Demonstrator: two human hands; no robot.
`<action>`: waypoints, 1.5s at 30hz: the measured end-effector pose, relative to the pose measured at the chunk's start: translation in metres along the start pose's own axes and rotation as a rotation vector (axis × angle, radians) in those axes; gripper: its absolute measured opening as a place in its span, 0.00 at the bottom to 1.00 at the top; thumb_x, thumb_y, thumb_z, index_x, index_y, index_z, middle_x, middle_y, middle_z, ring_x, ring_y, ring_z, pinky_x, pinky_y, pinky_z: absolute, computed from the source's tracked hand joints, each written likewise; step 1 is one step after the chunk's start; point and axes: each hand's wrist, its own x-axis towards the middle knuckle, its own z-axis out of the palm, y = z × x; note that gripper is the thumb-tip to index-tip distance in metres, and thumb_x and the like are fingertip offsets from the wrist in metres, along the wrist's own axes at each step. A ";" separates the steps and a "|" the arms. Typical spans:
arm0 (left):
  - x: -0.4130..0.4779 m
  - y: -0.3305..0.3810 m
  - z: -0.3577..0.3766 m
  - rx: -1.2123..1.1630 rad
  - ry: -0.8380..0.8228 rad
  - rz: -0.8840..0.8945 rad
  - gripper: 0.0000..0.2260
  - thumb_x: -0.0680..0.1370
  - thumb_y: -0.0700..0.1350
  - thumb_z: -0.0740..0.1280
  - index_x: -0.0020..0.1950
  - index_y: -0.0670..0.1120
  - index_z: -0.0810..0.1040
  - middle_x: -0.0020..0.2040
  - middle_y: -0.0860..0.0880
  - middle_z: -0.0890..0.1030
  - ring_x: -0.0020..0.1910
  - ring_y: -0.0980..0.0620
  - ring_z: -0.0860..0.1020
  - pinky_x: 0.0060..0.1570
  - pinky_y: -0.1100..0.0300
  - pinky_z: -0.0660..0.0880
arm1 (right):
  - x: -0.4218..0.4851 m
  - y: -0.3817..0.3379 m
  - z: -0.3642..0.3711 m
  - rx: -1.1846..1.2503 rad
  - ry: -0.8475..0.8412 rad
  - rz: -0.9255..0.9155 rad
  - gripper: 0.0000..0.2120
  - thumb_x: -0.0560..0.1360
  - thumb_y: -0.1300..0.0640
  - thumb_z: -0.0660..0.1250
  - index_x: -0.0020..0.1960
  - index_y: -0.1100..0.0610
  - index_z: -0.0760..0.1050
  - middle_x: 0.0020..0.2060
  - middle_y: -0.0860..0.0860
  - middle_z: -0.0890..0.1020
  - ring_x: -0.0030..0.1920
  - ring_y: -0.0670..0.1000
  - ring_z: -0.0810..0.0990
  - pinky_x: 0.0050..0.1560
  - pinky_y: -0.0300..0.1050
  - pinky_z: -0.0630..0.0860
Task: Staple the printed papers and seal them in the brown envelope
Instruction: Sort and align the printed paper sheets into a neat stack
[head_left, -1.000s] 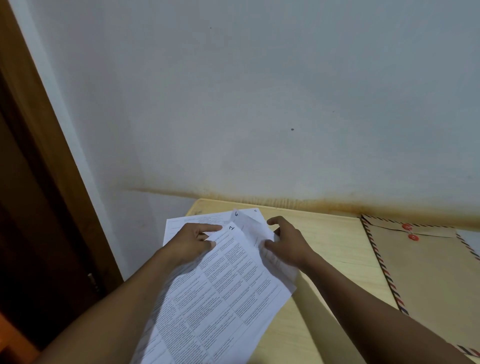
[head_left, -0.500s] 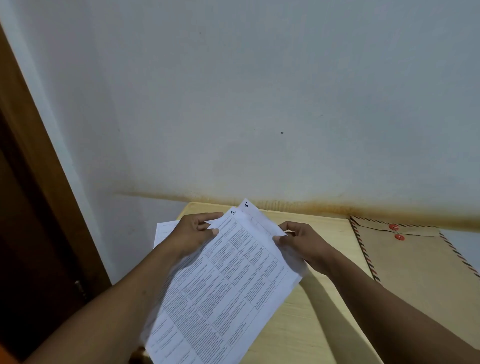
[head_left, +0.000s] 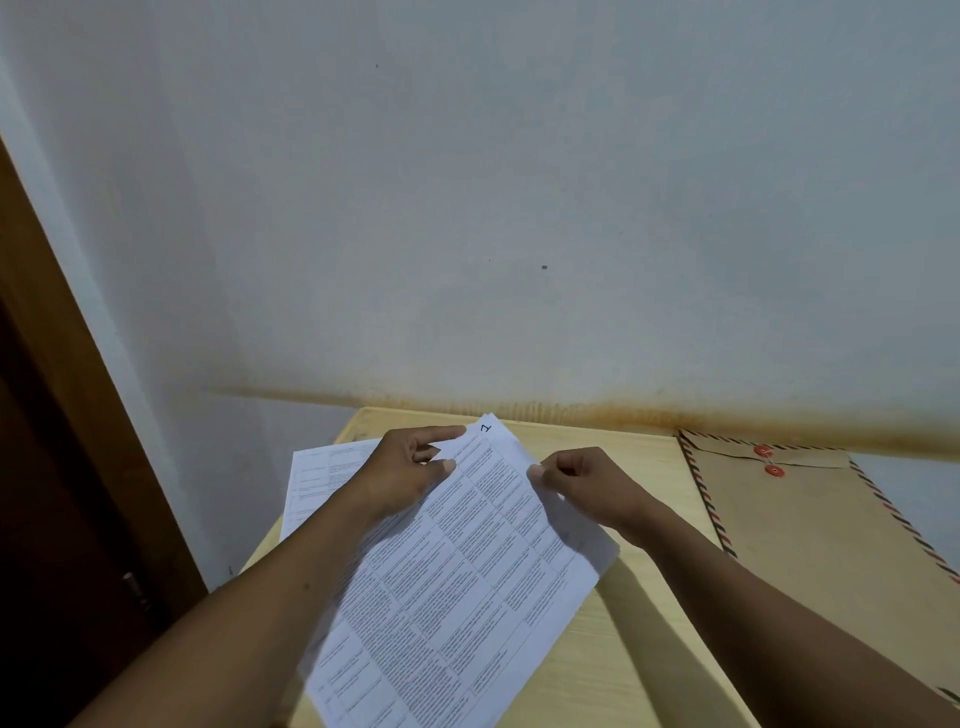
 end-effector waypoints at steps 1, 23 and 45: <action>-0.001 0.002 0.003 0.009 -0.015 0.009 0.19 0.80 0.40 0.71 0.67 0.59 0.81 0.65 0.51 0.80 0.61 0.62 0.75 0.56 0.67 0.71 | 0.002 -0.002 0.001 -0.004 0.021 -0.014 0.13 0.78 0.48 0.69 0.38 0.54 0.81 0.32 0.43 0.81 0.34 0.44 0.76 0.41 0.40 0.72; -0.001 -0.004 0.010 -0.025 0.011 -0.015 0.17 0.77 0.39 0.74 0.60 0.60 0.85 0.48 0.49 0.82 0.55 0.52 0.82 0.64 0.53 0.76 | 0.010 0.002 0.018 -0.052 0.049 -0.093 0.08 0.79 0.54 0.67 0.54 0.51 0.84 0.42 0.50 0.88 0.45 0.51 0.87 0.54 0.57 0.82; -0.003 -0.024 -0.019 -0.172 -0.048 -0.169 0.19 0.75 0.35 0.75 0.59 0.56 0.86 0.56 0.36 0.84 0.60 0.42 0.83 0.69 0.46 0.75 | 0.024 -0.004 0.047 0.012 -0.011 -0.098 0.13 0.81 0.56 0.63 0.61 0.49 0.81 0.45 0.53 0.88 0.49 0.53 0.86 0.57 0.52 0.81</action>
